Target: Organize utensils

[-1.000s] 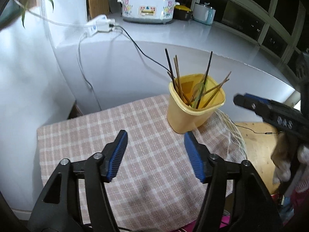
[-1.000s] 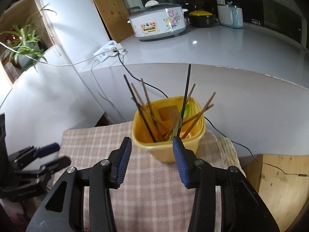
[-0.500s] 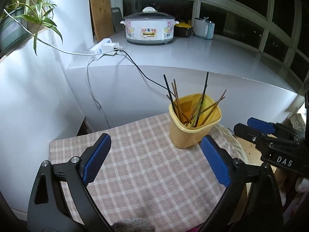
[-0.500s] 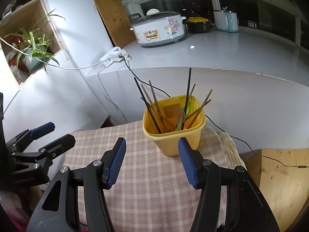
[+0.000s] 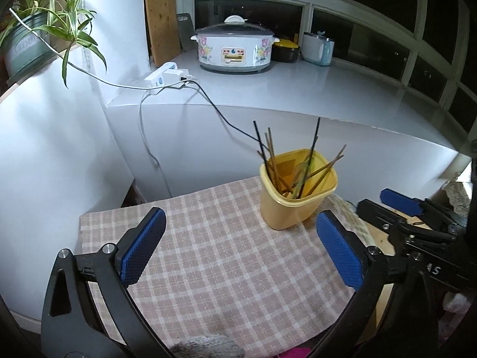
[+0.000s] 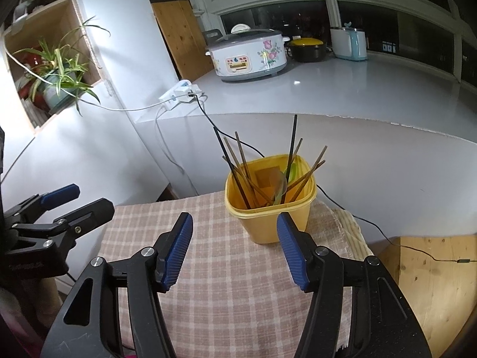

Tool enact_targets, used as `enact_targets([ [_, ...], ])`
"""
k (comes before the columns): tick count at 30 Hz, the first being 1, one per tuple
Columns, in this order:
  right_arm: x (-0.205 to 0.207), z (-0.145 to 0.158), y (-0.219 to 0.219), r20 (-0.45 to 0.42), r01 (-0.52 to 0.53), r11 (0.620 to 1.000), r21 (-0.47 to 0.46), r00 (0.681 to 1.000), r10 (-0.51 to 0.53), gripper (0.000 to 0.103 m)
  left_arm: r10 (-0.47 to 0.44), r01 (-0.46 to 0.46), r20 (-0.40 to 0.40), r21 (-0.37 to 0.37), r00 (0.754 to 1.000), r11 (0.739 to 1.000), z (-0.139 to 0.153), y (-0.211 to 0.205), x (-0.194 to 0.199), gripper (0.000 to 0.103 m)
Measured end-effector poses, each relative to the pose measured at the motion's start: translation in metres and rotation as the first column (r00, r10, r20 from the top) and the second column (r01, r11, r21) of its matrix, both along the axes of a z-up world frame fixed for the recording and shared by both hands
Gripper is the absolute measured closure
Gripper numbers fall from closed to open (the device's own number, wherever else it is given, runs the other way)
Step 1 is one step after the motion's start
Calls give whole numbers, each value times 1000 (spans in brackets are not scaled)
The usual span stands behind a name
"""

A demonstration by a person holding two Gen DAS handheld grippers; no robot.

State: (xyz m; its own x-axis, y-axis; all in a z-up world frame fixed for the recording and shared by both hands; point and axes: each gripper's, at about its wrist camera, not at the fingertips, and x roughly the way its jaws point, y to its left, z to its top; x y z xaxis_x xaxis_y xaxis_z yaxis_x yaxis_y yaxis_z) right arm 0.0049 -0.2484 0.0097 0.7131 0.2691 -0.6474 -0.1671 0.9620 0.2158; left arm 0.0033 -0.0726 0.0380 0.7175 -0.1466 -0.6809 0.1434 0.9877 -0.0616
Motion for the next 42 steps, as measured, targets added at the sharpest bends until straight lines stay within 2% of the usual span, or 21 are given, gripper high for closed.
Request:
enact_targets([
  [6, -2, 2, 6, 6, -22, 1000, 2, 1000, 22, 45, 3, -3, 18, -1, 1000, 1000, 4, 3, -10, 1],
  [19, -11, 2, 21, 6, -69, 998, -13, 998, 69, 45, 52, -52, 4, -10, 999, 999, 1, 16, -26, 1],
  [42, -18, 1, 16, 7, -47, 999, -16, 999, 47, 45, 53, -53, 3, -10, 999, 999, 2, 16, -27, 1],
])
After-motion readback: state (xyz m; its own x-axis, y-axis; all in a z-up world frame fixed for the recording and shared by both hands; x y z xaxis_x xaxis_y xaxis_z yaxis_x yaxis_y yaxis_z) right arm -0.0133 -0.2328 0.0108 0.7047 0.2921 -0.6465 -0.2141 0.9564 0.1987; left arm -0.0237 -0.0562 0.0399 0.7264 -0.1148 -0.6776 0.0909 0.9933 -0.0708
